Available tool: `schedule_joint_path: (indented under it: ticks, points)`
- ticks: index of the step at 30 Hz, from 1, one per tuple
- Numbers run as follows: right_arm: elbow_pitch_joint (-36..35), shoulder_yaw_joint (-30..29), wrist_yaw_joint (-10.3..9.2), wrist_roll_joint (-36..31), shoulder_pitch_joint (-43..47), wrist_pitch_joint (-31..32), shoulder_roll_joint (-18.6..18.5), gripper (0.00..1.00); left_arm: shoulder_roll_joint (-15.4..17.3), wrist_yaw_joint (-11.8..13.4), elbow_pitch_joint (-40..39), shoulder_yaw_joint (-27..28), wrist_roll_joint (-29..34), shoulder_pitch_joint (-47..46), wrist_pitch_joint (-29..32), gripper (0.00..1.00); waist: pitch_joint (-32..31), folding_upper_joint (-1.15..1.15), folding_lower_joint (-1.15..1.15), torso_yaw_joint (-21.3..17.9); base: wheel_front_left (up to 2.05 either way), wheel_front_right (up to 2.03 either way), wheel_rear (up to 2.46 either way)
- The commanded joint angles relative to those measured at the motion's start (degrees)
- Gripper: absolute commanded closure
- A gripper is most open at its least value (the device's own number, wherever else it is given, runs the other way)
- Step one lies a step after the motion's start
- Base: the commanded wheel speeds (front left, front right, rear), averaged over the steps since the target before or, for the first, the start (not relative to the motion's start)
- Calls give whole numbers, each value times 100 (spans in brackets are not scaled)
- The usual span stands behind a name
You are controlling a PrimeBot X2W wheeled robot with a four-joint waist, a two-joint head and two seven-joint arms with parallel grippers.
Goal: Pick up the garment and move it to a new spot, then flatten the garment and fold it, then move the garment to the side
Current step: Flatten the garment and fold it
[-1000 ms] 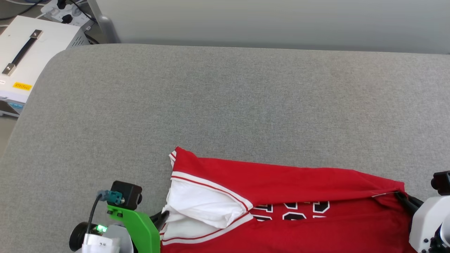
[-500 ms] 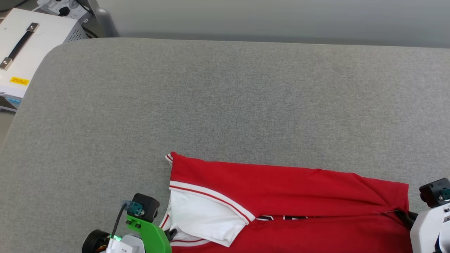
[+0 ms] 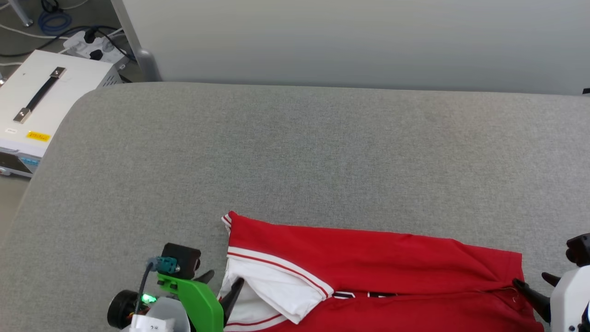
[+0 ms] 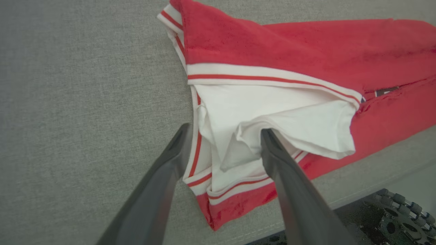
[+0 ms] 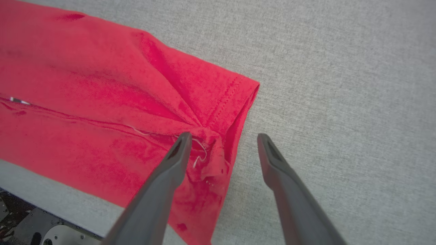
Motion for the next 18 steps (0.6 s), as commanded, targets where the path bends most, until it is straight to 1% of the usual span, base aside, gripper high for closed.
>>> schedule_joint_path:
  ticks: [1,4,5,9,12,14,18]
  points:
    - [-64,-180,-3,125,55,92,66,0,-24,65,-71,112,30,5,-189,0,-137,0,0,-4,0,0,0]
    - [-179,-630,-3,272,114,388,257,0,-52,178,-171,319,202,-52,-686,0,-169,0,0,-1,0,0,0]
    - [-140,-1252,-3,335,156,704,626,0,-47,100,-224,338,483,-124,-1128,0,-168,0,0,2,0,0,0]
    - [-123,-2012,-3,229,214,1200,1215,0,-139,74,-177,423,721,-174,-1719,0,-138,0,0,30,0,0,0]
    - [-171,-2387,-3,11,255,1534,1591,0,-226,64,-55,520,847,-170,-2206,0,-100,0,0,51,0,0,0]
    - [-167,-2606,-3,-85,275,1718,1831,0,-262,83,66,579,948,-159,-2421,0,-78,0,0,70,0,0,0]
    - [-112,-2984,-3,-329,283,1928,2192,0,-386,88,227,804,1102,-106,-2652,0,-29,0,0,123,0,0,0]
